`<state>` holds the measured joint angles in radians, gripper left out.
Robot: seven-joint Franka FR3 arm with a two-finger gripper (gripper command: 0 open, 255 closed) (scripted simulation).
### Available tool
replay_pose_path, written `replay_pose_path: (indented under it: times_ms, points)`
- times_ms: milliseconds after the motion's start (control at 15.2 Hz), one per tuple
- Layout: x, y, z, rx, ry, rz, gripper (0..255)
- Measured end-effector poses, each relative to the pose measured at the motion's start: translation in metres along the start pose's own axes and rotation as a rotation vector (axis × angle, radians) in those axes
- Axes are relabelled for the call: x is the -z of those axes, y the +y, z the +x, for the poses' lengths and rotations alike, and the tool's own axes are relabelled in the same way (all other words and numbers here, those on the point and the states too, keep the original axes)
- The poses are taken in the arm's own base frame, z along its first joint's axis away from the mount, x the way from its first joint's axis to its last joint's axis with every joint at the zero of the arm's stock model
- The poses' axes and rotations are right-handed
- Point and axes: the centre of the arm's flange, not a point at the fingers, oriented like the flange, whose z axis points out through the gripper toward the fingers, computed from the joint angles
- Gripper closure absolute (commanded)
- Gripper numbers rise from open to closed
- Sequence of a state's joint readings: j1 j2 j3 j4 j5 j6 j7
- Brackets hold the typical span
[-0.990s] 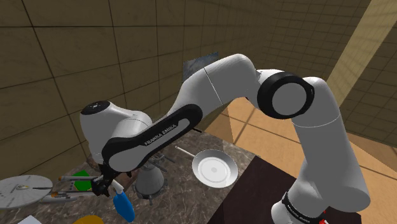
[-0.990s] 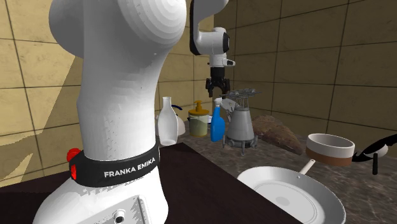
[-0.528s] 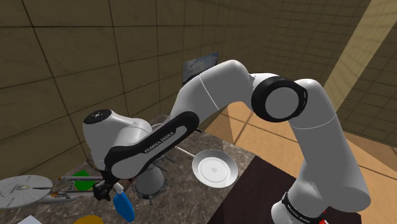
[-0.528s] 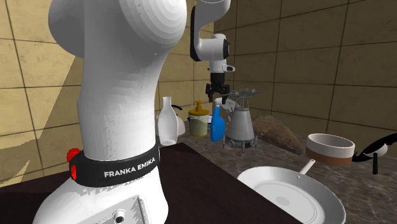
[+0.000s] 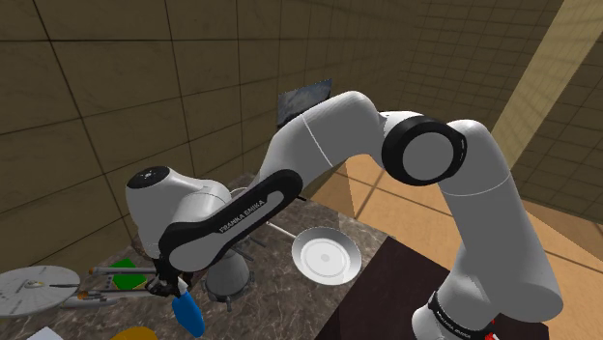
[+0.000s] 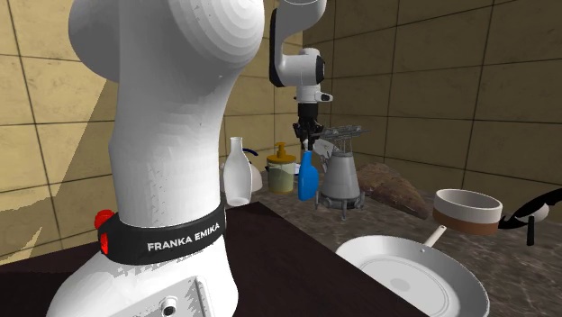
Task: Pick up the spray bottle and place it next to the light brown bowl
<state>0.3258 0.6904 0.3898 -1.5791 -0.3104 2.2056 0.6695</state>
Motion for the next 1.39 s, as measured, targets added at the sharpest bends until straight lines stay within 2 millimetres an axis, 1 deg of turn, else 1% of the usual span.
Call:
replay_pose_path:
  times_ms: [462, 528, 1386]
  points:
    - [0.0, 0.0, 0.0, 0.0, 0.0, 0.0, 255]
    - [0.002, 0.0, 0.0, 0.0, 0.0, 0.0, 255]
    - [0.068, 0.001, 0.001, 0.0, 0.0, 0.0, 255]
